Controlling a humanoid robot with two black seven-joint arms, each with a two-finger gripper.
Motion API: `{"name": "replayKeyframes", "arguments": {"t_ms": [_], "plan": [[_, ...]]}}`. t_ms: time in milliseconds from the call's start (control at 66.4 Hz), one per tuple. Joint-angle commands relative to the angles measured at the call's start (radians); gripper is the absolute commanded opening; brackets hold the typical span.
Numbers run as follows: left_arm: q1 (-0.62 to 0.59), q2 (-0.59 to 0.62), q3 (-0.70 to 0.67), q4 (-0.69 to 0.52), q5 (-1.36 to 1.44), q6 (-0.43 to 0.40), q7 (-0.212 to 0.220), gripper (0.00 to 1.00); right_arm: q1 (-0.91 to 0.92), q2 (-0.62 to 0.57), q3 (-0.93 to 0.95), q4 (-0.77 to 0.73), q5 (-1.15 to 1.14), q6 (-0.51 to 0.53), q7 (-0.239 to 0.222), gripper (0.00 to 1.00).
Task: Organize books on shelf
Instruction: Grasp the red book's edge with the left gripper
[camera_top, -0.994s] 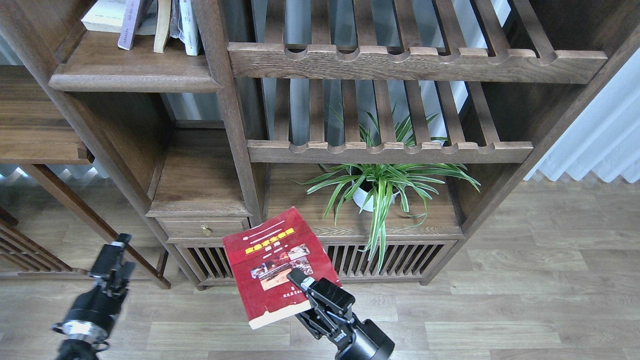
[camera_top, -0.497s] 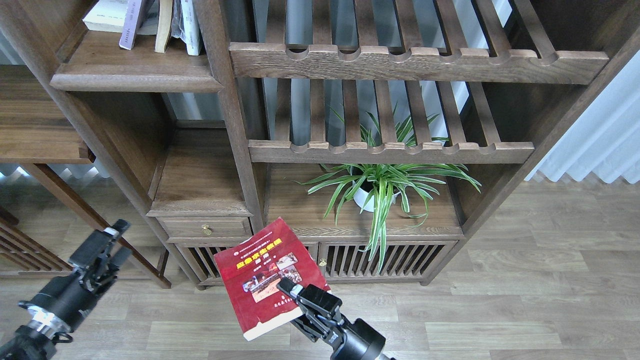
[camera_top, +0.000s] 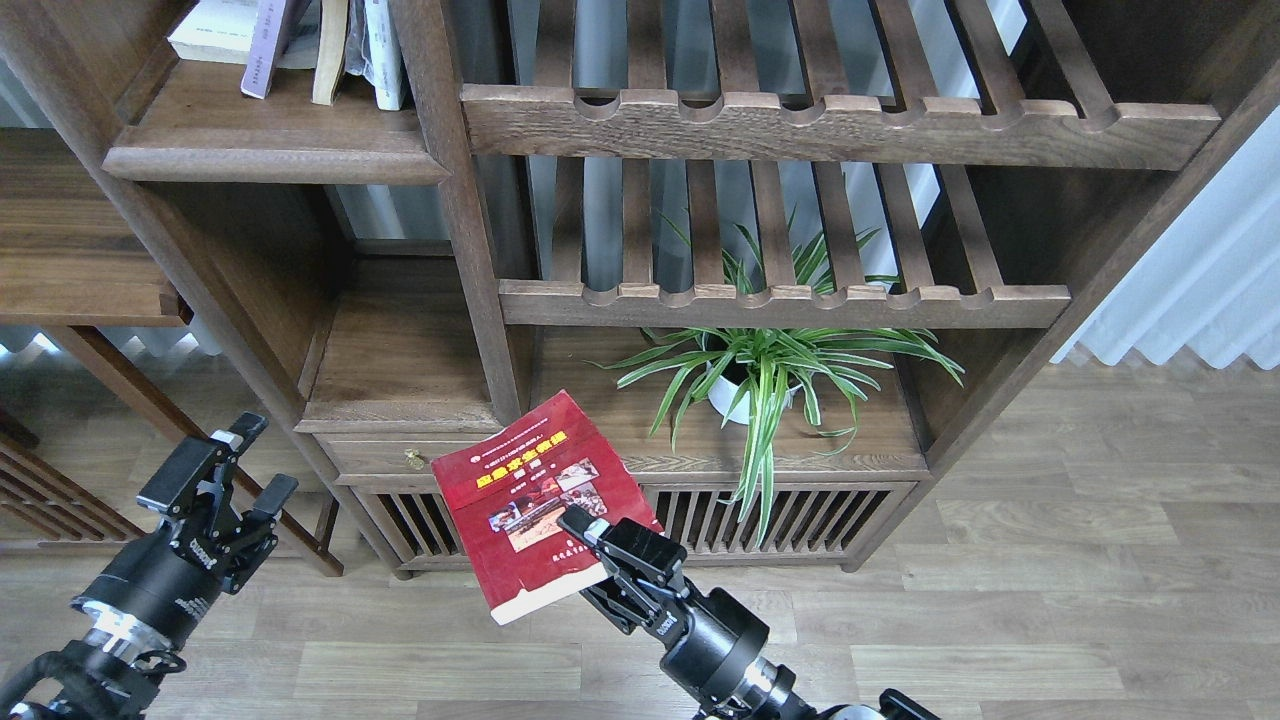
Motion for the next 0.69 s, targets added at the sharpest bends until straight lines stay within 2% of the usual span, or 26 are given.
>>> {"name": "replayKeyframes", "arguments": {"t_ms": [0,301,512,678], "plan": [[-0.004,-0.025,0.032,0.000,0.000,0.000,0.001,0.99,0.012,0.000,-0.008,0.000,0.008,0.000,0.001,0.11],[-0.061,-0.094,0.124,0.003,0.001,0.000,0.000,0.99,0.013,0.000,-0.011,0.000,0.014,0.000,-0.001,0.11],[-0.122,-0.172,0.210,0.050,0.000,0.000,-0.002,0.99,0.013,0.000,-0.021,0.003,0.013,0.000,0.001,0.11],[-0.147,-0.188,0.223,0.068,0.000,0.000,-0.012,0.98,0.012,0.000,-0.021,0.003,0.013,0.000,-0.001,0.11]]}}
